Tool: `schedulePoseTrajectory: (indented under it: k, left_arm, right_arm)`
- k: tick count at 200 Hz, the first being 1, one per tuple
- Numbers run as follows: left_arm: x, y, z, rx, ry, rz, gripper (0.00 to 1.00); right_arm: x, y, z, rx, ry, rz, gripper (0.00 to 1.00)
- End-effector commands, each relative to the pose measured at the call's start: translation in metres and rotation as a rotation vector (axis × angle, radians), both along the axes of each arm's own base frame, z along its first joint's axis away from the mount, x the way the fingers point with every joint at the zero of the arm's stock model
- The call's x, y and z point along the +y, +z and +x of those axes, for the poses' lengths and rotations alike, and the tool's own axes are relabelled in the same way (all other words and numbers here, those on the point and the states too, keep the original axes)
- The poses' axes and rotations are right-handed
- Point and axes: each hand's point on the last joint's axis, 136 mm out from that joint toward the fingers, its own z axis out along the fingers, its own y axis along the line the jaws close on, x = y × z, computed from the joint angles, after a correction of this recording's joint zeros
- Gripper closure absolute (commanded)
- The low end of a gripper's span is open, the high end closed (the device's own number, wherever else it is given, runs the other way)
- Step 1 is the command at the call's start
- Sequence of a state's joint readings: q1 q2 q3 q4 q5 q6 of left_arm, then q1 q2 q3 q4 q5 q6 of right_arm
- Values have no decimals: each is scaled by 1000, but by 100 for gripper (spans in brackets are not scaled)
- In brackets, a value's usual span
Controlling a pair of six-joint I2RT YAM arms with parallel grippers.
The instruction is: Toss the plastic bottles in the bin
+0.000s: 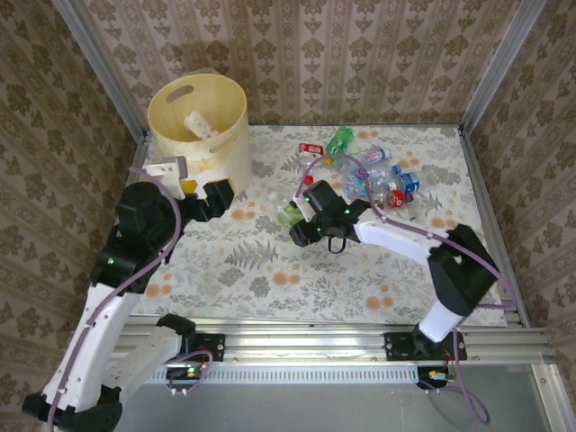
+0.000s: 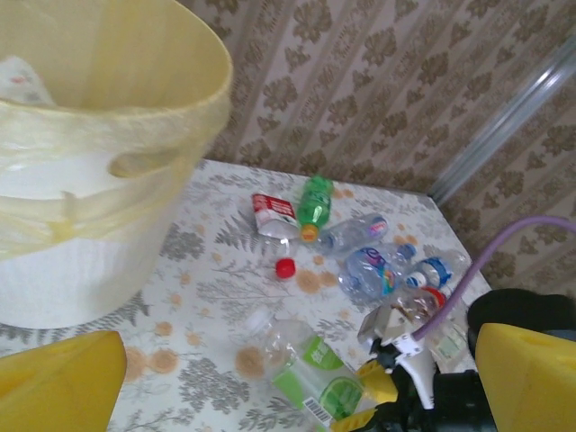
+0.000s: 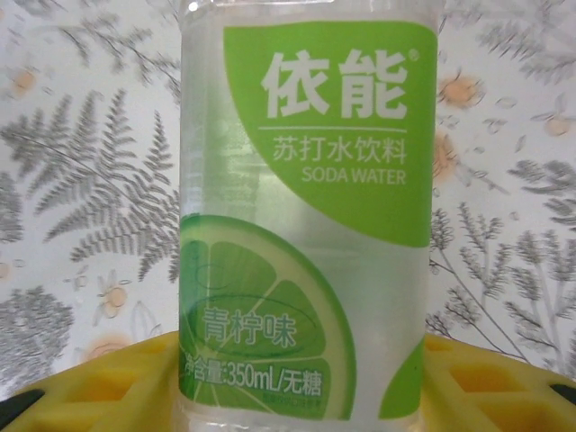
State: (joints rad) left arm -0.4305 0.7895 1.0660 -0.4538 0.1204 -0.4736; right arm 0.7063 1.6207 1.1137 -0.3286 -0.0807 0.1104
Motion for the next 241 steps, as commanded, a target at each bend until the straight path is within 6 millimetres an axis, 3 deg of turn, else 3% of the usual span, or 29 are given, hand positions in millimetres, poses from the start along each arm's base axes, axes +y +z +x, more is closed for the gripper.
schedulePoseTrajectory:
  k: [1,73,114,159,241]
  left_arm:
    - [-23,12,1,-36,-57,-52,1]
    - [-101,-3,6,-37,-202,-139,0]
    - [-139,-15,7,-27,-270,-191,0]
    - [-165,-22,9,-25,-307,-216,1]
    - [-182,-37,20,51,-313,-231,15]
  right_arm:
    - [-6,35,0,-115,-16,47,49]
    - [-31,122,-23,-331,-26,199,49]
    - [-38,154,-38,-402,-13,288,49]
    - [-37,162,-48,-399,14,315,48]
    - [-33,163,-62,-404,57,340,48]
